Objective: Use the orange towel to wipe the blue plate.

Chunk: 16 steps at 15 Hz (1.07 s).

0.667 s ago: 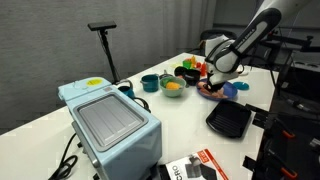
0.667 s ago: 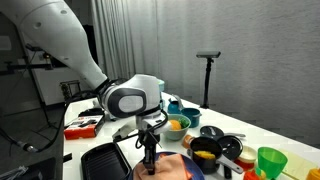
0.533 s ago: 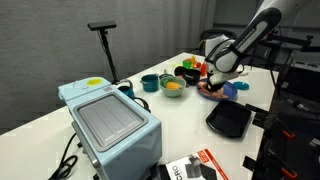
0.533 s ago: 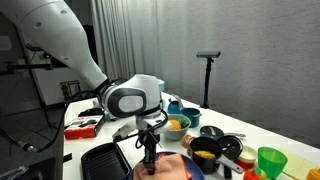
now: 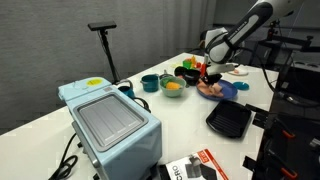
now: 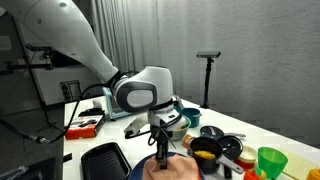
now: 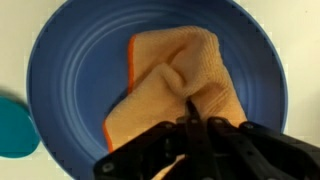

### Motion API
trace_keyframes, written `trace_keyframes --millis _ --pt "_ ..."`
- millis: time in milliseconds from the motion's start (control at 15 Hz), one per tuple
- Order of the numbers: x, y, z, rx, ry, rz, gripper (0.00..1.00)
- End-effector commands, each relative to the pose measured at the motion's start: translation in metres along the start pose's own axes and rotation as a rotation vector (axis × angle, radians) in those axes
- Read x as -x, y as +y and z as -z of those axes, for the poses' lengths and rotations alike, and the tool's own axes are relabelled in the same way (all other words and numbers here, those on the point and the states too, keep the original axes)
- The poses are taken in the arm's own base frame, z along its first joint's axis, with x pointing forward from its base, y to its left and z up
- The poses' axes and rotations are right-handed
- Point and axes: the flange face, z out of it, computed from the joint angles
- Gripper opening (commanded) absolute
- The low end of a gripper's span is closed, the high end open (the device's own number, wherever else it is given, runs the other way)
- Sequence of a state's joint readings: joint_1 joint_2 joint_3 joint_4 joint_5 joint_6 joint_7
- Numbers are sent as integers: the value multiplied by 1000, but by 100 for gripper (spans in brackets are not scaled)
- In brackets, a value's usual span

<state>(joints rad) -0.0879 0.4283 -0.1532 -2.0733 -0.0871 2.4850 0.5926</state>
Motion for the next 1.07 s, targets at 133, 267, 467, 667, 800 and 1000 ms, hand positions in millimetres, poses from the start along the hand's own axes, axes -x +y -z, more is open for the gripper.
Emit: trace_keyframes --millis 133,267,467,667,800,1000 --pt "-28 17 -22 14 -12 -63 1" --pt "-36 22 -40 -3 -29 -92 1" --pt "-46 11 -48 -44 -45 -131 1" --pt "-45 -18 -41 -80 -28 -90 1" --pt "-37 -47 -39 -92 -27 -24 1" --pt "-9 -79 -56 -71 -109 118 1"
